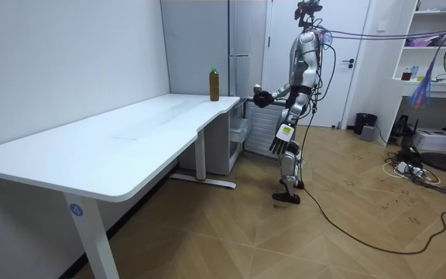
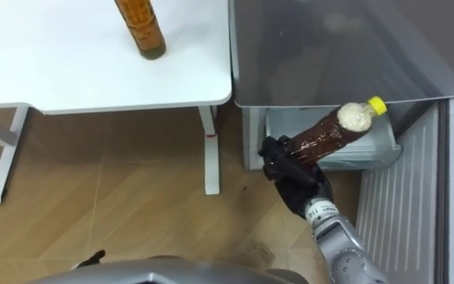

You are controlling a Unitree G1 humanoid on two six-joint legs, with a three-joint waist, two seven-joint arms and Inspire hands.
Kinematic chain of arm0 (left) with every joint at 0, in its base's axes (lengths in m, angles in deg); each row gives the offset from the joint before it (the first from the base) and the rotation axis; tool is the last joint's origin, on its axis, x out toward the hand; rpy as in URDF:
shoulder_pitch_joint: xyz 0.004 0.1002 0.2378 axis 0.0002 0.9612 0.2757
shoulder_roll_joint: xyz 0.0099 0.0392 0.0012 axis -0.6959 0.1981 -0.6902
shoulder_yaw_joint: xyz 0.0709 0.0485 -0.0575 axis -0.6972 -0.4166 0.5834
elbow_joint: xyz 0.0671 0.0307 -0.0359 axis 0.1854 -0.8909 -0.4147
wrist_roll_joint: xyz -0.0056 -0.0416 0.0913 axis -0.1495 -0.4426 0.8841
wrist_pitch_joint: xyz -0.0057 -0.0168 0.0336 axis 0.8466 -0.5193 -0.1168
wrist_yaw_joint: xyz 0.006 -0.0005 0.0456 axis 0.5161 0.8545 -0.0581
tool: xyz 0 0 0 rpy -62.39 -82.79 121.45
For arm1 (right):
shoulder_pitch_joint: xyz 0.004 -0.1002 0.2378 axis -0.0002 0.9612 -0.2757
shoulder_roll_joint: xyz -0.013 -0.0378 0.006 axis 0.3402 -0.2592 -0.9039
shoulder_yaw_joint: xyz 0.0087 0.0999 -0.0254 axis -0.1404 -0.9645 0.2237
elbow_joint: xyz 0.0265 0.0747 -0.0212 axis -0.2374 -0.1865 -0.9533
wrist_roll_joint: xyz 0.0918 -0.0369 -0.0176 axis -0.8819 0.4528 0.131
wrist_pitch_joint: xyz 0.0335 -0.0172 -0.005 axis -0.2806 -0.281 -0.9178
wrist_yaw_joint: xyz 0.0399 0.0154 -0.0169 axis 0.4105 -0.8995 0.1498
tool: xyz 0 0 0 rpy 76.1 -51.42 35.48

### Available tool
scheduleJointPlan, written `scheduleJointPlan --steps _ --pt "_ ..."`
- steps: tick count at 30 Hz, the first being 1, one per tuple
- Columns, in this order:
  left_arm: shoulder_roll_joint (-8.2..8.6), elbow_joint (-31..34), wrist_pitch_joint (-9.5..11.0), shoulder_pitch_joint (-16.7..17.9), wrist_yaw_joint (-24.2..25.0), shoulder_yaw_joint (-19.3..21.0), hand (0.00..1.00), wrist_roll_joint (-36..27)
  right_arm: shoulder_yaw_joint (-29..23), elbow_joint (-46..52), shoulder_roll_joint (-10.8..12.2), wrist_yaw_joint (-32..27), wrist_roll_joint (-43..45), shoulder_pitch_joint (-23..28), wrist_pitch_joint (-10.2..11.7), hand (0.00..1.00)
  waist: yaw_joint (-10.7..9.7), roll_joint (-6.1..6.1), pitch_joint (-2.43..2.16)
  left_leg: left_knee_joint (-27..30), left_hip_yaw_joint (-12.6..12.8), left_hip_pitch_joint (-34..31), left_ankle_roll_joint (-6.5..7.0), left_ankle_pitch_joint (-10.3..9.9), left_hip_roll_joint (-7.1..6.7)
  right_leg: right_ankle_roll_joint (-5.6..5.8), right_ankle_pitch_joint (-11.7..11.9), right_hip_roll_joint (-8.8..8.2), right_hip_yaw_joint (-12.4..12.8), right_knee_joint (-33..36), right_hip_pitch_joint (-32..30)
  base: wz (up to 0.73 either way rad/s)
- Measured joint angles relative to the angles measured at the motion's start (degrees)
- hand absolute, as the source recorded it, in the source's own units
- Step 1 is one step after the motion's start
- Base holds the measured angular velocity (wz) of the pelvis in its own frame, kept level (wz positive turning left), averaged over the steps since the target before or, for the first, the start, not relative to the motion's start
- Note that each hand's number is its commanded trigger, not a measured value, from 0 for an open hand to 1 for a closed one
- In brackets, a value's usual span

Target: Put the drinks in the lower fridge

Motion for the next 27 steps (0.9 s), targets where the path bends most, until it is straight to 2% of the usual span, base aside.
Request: scheduleJointPlan --steps 6,11,18,20,27 --pt "0.29 0.0 -0.2 0.8 -0.2 0.0 0.0 6.0 0.0 -1.1 0.1 0.0 -7.8 0.0 0.8 1.0 0.2 0.3 -0.16 0.0 0.5 0.5 -0.01 0.0 0.13 0.01 0.0 0.03 0.2 0.0 0.3 -0.03" --pt "0.99 -0.1 -2.0 1.3 0.0 -0.8 0.0 10.3 0.0 -1.8 0.1 0.0 -10.4 0.0 2.4 1.0 0.4 0.58 -0.28 0.1 0.6 0.6 -0.02 0.0 0.24 0.01 0.0 0.1 0.2 0.0 0.4 0.0" --pt "1.77 -1.0 -3.5 1.0 0.6 -1.0 0.0 14.7 0.0 -4.3 -0.2 0.0 -13.0 -0.1 2.7 1.0 1.5 0.83 -0.19 0.1 0.3 0.5 -0.05 -0.1 0.2 -0.01 0.0 0.1 -0.2 0.0 0.7 0.02" --pt "1.93 -1.2 -4.6 1.1 1.2 -0.9 0.0 15.2 -0.1 -4.4 -0.3 0.0 -13.8 -0.1 2.7 1.0 1.5 1.08 -0.05 0.2 0.1 0.5 -0.04 -0.1 0.14 -0.01 0.0 0.06 -0.2 0.0 0.7 0.0" --pt "1.91 -1.5 -6.2 0.1 3.0 -1.2 0.0 15.0 -0.8 -12.7 -1.2 -0.3 -18.4 -6.1 2.6 1.0 0.9 2.24 0.1 1.2 -1.1 -1.2 0.08 0.0 -0.28 0.1 -0.1 -0.28 -1.4 0.0 -0.3 0.09"
